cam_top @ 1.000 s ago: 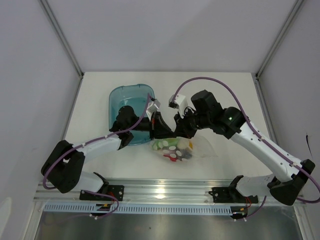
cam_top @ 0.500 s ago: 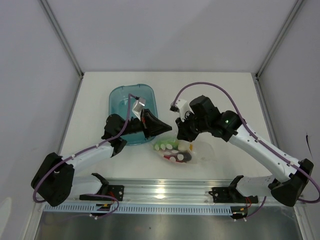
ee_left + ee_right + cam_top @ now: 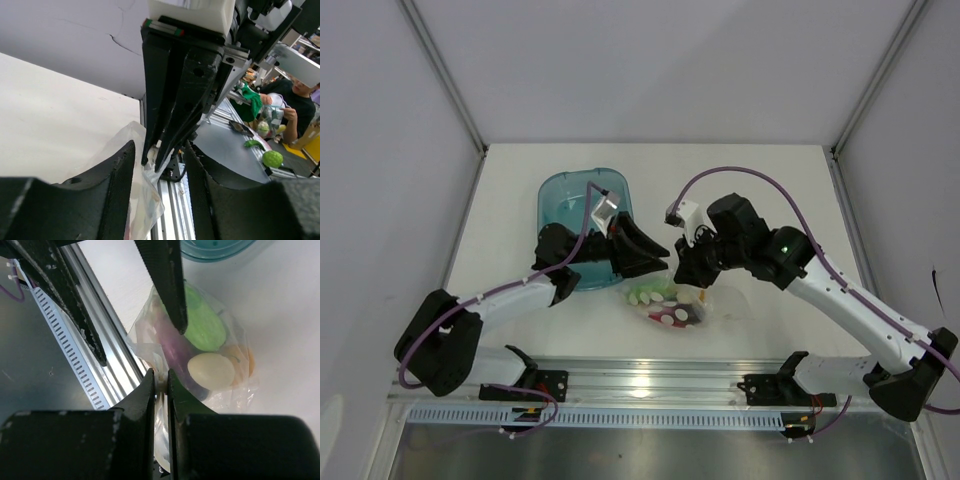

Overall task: Place the food in the zip-top bag and seal the zipper
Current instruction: Zip the zipper food storage bag at the center of the board.

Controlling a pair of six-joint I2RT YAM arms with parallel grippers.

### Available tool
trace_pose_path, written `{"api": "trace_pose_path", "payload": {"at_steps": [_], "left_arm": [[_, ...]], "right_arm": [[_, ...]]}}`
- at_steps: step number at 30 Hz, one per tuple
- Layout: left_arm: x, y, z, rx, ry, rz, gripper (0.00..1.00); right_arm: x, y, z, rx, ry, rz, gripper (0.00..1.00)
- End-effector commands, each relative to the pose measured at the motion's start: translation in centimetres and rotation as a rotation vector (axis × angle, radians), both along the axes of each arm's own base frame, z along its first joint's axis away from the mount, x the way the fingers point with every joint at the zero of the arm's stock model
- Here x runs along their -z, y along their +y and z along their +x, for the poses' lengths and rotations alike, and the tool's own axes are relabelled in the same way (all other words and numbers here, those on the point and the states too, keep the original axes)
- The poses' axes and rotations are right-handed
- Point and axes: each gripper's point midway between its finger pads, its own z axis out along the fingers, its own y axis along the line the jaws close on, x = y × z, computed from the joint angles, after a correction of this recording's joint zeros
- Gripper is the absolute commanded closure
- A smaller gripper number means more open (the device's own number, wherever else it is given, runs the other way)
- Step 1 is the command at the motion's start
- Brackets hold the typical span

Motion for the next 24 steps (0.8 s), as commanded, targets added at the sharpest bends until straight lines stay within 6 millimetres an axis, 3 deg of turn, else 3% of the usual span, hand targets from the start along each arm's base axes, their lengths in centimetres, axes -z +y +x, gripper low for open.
{"api": "trace_pose_path", "payload": {"at_steps": [1,6,9,13,17,24], "left_arm": [[-2.5,0.0,-0.1,-0.033,-0.060,-0.076,0.51],[-2.4,-0.8,-1.1,-0.065,-0.093,-0.093,0.44],[-1.2,-0.9,-0.7,-0.076,-0.108,-0.064,0.45],[-0.5,-0.9,-0.9,-0.077,-0.104,-0.051,0.55],[0.8,-0.6,-1.5,-0.056,-0.126,-0.030,0.45],[3.9,-0.4,-2.0,-0.033,-0.135,0.031,0.38]], "right_arm": [[-2.9,0.6,-0.3,-0.030,-0.048,0.085,1.00],[-3.8,1.0,0.0,-0.038,-0.059,0.113,1.00],[-4.1,1.2,0.2,-0.037,-0.063,0.119,1.00],[-4.6,1.1,0.2,-0.038,-0.072,0.123,1.00],[-4.9,1.0,0.4,-0.032,-0.076,0.124,1.00],[-5.1,1.0,0.9,-0.036,-0.074,0.134,1.00]]}}
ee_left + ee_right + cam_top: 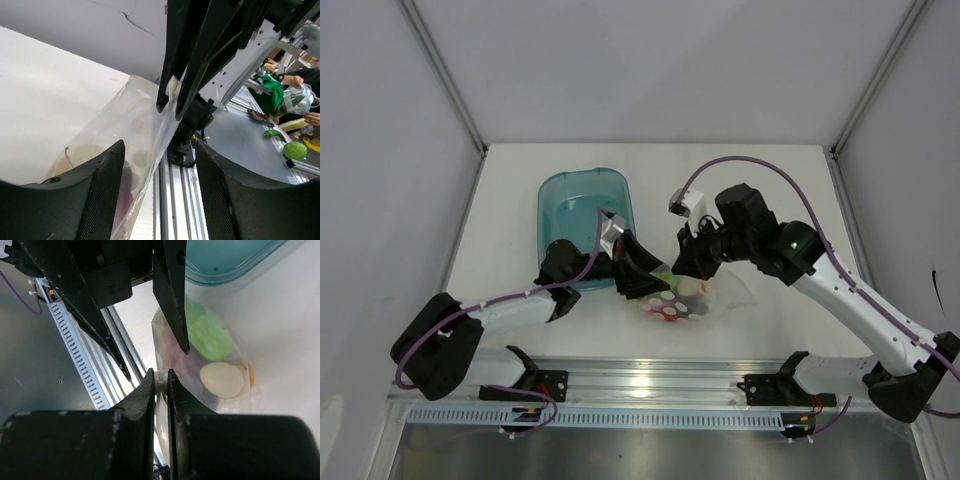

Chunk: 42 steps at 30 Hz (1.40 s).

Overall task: Place the food in the zip-top bag and seal the zipper
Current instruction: Zip the zipper food storage bag at the center of the board.

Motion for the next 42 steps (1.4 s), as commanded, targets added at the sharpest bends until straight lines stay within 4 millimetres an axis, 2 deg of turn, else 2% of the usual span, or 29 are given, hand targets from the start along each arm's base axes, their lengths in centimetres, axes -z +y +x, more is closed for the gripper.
{"api": "trace_pose_path", "payload": {"at_steps": [1,6,8,9,10,14,15,17,22,27,30,36,37,38,40,41,42], "left_arm": [[-0.1,0.1,-0.6,0.031,-0.104,-0.013,0.38],[0.2,-0.7,-1.0,0.081,-0.094,-0.013,0.38],[-0.3,-1.4,-0.8,0.081,-0.114,-0.009,0.39],[0.1,-1.7,-1.0,0.087,-0.098,0.008,0.41],[-0.4,-2.0,-0.7,0.084,-0.106,0.005,0.43],[-0.1,-2.0,-0.3,0.072,-0.090,0.022,0.85],[0.0,-1.9,-0.2,0.067,-0.083,0.023,0.99],[-0.4,-1.8,0.3,0.042,-0.075,0.019,1.00],[-0.8,-0.9,1.6,-0.060,-0.048,0.010,1.00],[-2.3,0.5,2.5,-0.150,-0.043,-0.050,1.00],[-2.8,0.6,2.3,-0.127,-0.024,-0.061,1.00],[-3.0,0.1,1.4,-0.042,-0.033,-0.055,0.99],[-2.9,0.1,0.9,-0.013,-0.047,-0.059,0.97],[-2.8,0.3,0.6,-0.006,-0.052,-0.064,0.71],[-3.5,0.7,0.3,-0.024,-0.079,-0.104,0.54],[-3.0,1.2,-0.1,-0.035,-0.089,-0.113,0.44],[-3.2,1.4,-0.1,-0.048,-0.101,-0.118,0.40]], "right_arm": [[-2.2,0.5,0.5,-0.020,-0.043,0.052,1.00],[-2.1,1.0,0.6,-0.032,-0.025,0.050,1.00],[-1.8,1.0,0.7,-0.031,-0.018,0.046,1.00],[-1.7,1.1,0.7,-0.033,-0.011,0.042,1.00],[-1.6,1.2,0.7,-0.034,-0.010,0.042,1.00],[-1.5,1.2,0.7,-0.034,-0.004,0.036,1.00],[-1.3,1.1,0.8,-0.030,-0.001,0.030,1.00],[-1.1,0.9,0.8,-0.024,0.003,0.018,1.00],[-0.2,0.4,0.4,-0.017,0.028,-0.009,1.00],[0.4,-0.3,0.1,0.000,0.034,-0.021,1.00],[0.9,-0.2,0.0,-0.001,0.045,-0.021,1.00],[-1.0,0.1,1.2,0.043,0.004,0.018,1.00],[-1.2,0.1,1.4,0.055,0.005,0.017,1.00],[-1.4,0.2,1.6,0.065,0.006,0.018,1.00],[-1.7,0.4,1.8,0.066,0.003,0.019,1.00],[-1.8,0.4,1.9,0.070,-0.001,0.019,1.00],[-1.7,0.4,2.1,0.075,-0.001,0.015,1.00]]}}
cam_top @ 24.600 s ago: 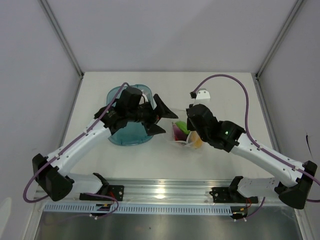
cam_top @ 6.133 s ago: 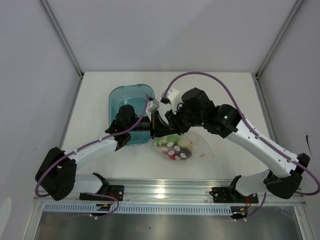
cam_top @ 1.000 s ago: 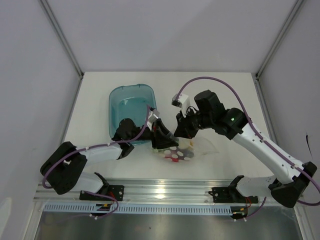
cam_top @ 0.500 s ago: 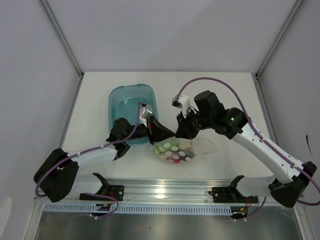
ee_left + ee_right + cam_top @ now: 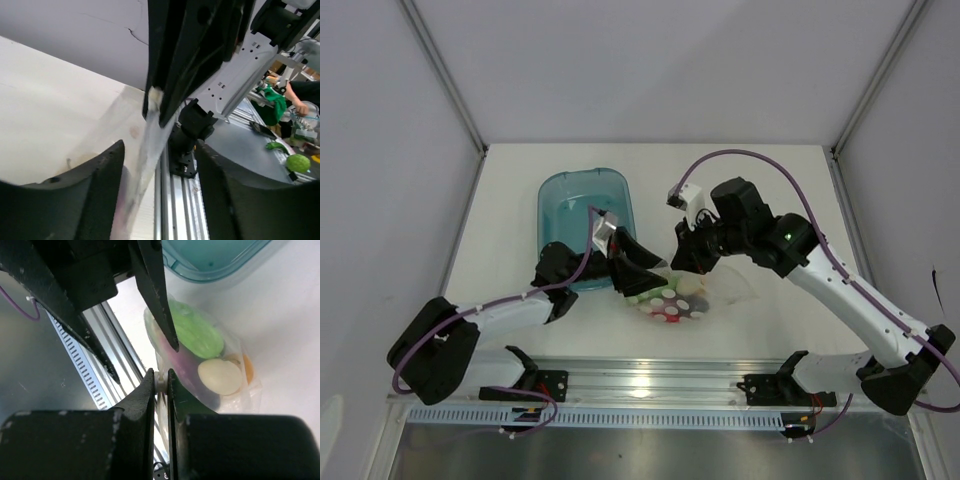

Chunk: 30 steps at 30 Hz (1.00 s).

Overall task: Place the food in the zip-top bag and seal the zipper
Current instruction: Zip the zipper food storage bag at the center of the board.

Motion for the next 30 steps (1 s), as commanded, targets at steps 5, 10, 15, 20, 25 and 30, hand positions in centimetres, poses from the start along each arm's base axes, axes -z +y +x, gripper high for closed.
{"api": "trace_pose_path", "payload": {"at_steps": [5,10,15,20,25,30], "left_arm": [[-0.5,0.9,-1.1,0.008,-0.121,0.002,0.01],[0.7,0.7,-1.2,0.011,-0.112,0.016,0.01],[1.7,0.2,0.1,-0.053,-0.104,0.030,0.00],[2.2,-0.8,1.1,-0.054,-0.103,0.068,0.00],[2.4,-1.8,1.0,0.020,-0.115,0.080,0.37],[2.7,-2.6,1.0,0.083,-0.061,0.072,0.99]], "right_arm": [[-1.7,0.6,1.6,0.036,-0.040,0.037,0.98],[-2.3,1.5,2.0,0.036,-0.026,0.067,0.97],[-2.7,1.9,1.9,0.013,-0.026,0.080,0.97],[-3.0,2.1,1.3,-0.027,-0.013,0.097,0.97],[-3.0,2.2,1.1,-0.035,-0.007,0.101,0.97],[-3.0,2.0,1.2,-0.029,-0.006,0.100,0.91]]}}
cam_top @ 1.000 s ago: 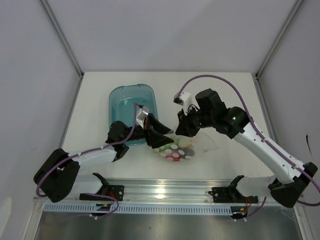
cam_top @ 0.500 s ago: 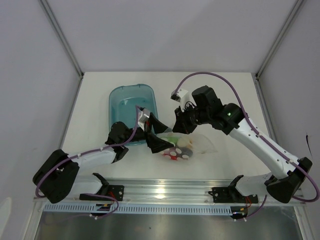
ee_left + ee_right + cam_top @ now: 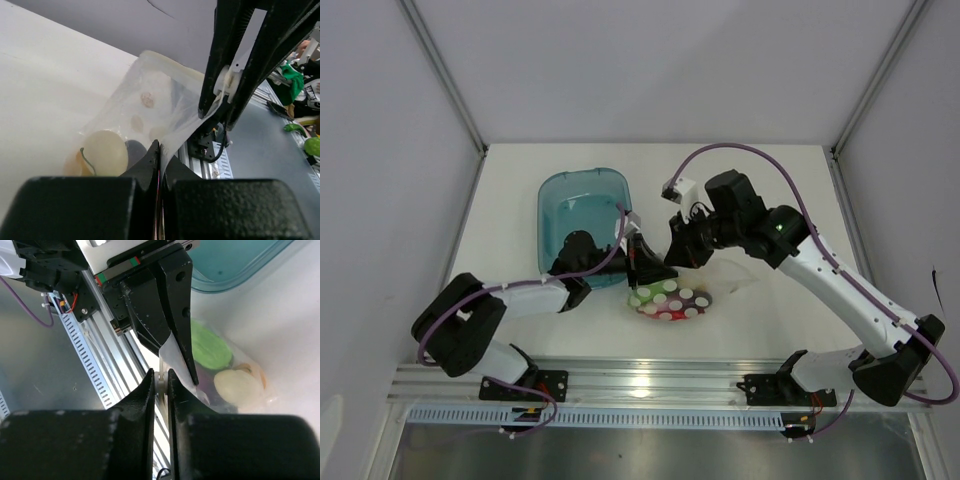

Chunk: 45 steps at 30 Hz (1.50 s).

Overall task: Place the food in the zip-top bag and seal the zipper
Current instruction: Zip the zipper food storage bag at the center of the board.

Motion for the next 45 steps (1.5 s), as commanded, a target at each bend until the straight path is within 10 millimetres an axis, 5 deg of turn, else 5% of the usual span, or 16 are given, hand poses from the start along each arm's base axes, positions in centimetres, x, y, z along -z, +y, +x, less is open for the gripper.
{"api": "trace_pose_path", "payload": {"at_steps": [1,8,21,24,27,28,39,45], "left_arm": [[-2.0,-0.6,-0.6,0.071,-0.054,-0.051,0.99],[-3.2,0.1,-1.2,0.055,-0.065,-0.074,1.00],[-4.2,0.3,-1.6,0.067,-0.031,-0.081,1.00],[-4.1,0.2,-1.4,0.055,-0.017,-0.062,1.00],[-4.0,0.3,-1.3,0.049,-0.017,-0.060,1.00],[-4.0,0.3,-1.3,0.047,-0.016,-0.060,1.00],[-4.3,0.6,-0.4,0.001,0.028,-0.043,1.00],[-5.1,0.9,-0.6,0.011,0.028,-0.058,1.00]], "right_arm": [[-2.5,0.4,0.5,-0.007,-0.049,0.062,0.89],[-1.6,-0.6,1.3,0.030,-0.080,0.015,0.51],[-2.8,-1.2,1.8,0.058,-0.107,0.023,0.49],[-1.9,-2.1,1.3,0.072,-0.083,-0.009,0.35],[-1.4,-3.0,0.3,0.086,-0.084,-0.009,0.04],[-1.2,-3.5,-0.2,0.088,-0.087,-0.007,0.01],[1.2,-4.5,-2.7,0.035,-0.038,-0.023,0.01],[2.2,-4.6,-1.9,0.081,-0.079,-0.075,0.01]]}}
